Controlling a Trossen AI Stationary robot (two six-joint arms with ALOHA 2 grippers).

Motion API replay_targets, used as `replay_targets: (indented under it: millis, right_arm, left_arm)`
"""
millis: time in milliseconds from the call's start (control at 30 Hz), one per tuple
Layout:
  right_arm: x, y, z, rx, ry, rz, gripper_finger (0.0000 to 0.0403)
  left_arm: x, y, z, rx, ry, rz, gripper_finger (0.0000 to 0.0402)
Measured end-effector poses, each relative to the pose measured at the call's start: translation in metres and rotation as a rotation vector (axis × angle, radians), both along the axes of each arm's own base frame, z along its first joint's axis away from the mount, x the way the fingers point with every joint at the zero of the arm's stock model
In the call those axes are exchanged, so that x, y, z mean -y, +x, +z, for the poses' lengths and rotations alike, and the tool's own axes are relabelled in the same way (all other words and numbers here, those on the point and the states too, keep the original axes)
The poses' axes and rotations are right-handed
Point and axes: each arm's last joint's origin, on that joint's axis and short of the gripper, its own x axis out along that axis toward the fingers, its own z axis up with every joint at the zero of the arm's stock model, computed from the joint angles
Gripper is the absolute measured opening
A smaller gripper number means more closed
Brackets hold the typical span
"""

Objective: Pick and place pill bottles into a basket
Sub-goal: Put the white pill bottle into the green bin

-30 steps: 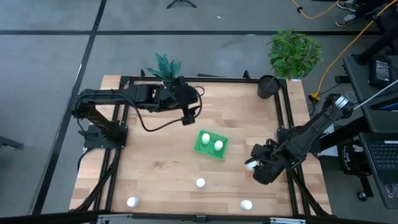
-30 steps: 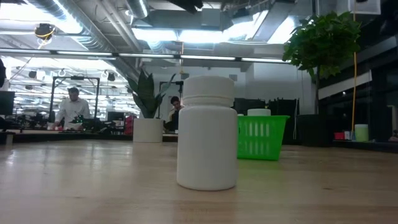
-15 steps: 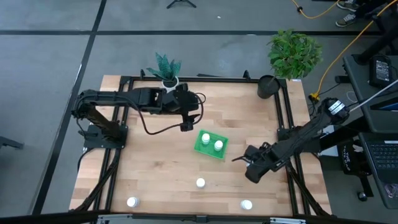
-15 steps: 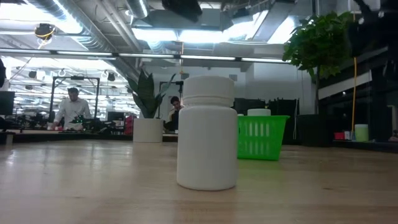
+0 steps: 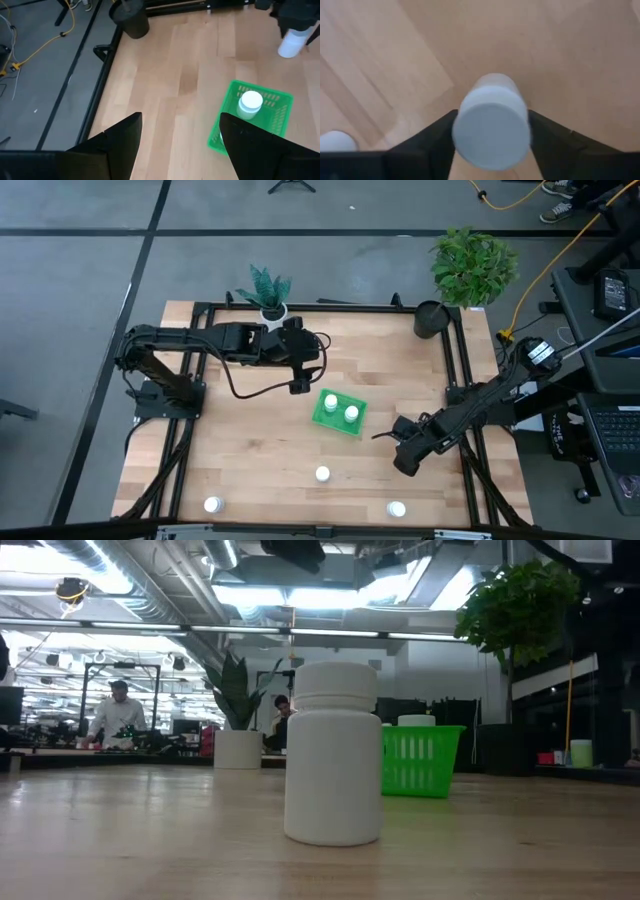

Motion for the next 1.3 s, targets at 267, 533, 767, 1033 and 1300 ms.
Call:
replay_targets:
  millis: [267, 533, 767, 1033, 1300]
  right_arm:
    - [-0.004, 0.005, 0.002, 0.057, 0.039, 0.008, 0.0164]
    - [0.001, 0.022, 0.027, 0.092, -0.002, 0.111, 0.0164]
    - [0.025, 0.057, 0.078, 0.236, -0.109, 0.199, 0.0164]
    - [0.066, 0.09, 0.125, 0.397, -0.222, 0.252, 0.0164]
    - [0.078, 0.133, 0.107, 0.351, -0.229, 0.376, 0.0164]
  left_arm:
    - [0.0, 0.0, 0.0, 0.003, -0.004, 0.003, 0.0261]
    - [-0.002, -0.001, 0.001, 0.0, 0.066, 0.062, 0.0259]
    - [-0.004, -0.006, 0.008, 0.029, 0.101, 0.1, 0.0255]
    - [-0.004, -0.013, 0.015, 0.053, 0.108, 0.111, 0.0255]
    - [-0.004, -0.02, 0.022, 0.074, 0.11, 0.117, 0.0255]
